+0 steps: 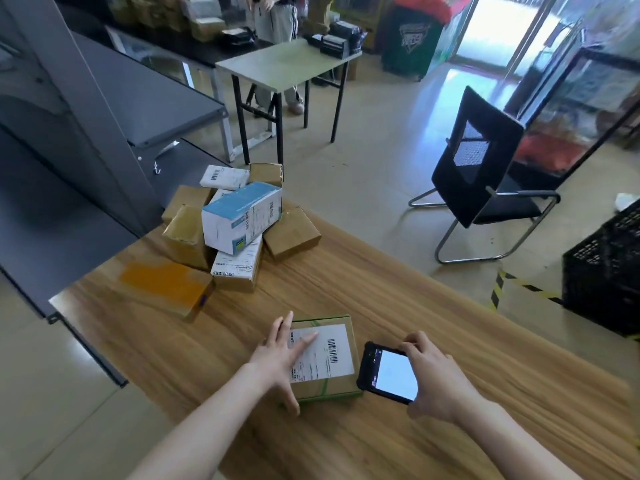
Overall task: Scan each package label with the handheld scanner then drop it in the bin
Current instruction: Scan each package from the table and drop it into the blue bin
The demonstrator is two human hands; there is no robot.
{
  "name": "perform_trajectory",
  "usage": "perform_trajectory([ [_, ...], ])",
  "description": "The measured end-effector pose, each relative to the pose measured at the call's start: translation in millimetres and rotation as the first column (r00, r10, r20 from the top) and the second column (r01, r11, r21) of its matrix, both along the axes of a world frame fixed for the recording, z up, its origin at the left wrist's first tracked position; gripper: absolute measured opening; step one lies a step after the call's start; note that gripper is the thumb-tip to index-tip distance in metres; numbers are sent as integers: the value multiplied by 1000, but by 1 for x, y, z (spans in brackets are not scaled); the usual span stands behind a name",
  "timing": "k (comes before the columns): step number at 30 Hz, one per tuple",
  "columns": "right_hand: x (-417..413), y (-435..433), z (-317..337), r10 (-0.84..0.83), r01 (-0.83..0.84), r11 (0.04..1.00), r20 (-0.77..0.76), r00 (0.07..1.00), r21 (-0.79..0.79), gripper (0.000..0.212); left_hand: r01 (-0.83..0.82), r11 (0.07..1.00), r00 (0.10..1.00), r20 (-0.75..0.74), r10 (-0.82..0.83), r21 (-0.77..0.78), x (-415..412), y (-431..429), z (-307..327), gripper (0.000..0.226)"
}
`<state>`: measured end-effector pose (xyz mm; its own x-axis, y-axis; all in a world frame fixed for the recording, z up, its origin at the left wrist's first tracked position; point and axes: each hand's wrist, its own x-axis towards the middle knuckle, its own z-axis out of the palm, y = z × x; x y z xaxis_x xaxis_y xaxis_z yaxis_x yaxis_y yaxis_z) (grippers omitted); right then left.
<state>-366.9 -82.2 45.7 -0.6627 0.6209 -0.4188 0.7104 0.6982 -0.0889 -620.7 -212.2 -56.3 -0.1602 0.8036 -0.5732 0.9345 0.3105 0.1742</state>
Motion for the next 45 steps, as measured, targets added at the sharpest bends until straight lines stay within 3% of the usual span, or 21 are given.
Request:
perform_trajectory([
  [10,-16,9,14,97,-114,975,92,991,192,91,118,989,980,-169,-103,84,-22,22,22,142],
  [26,-7,-12,14,-91,52,968,154,984,245,76,330,942,917,-255,-306,59,-42,44,34,139],
  [31,15,-38,22,-158,131,956,82,984,264,80,388,920,882,-312,-355,51,-25,30,46,139],
  [39,90,-105,28,-303,304,904,-51,952,301,68,511,858,792,-412,-451,43,33,2,76,135],
  [42,131,-144,19,-393,410,869,-117,912,278,71,553,832,768,-410,-491,40,66,-15,80,135],
  [45,177,-187,12,-538,575,803,-226,812,158,86,591,802,759,-395,-517,85,108,-31,80,136],
])
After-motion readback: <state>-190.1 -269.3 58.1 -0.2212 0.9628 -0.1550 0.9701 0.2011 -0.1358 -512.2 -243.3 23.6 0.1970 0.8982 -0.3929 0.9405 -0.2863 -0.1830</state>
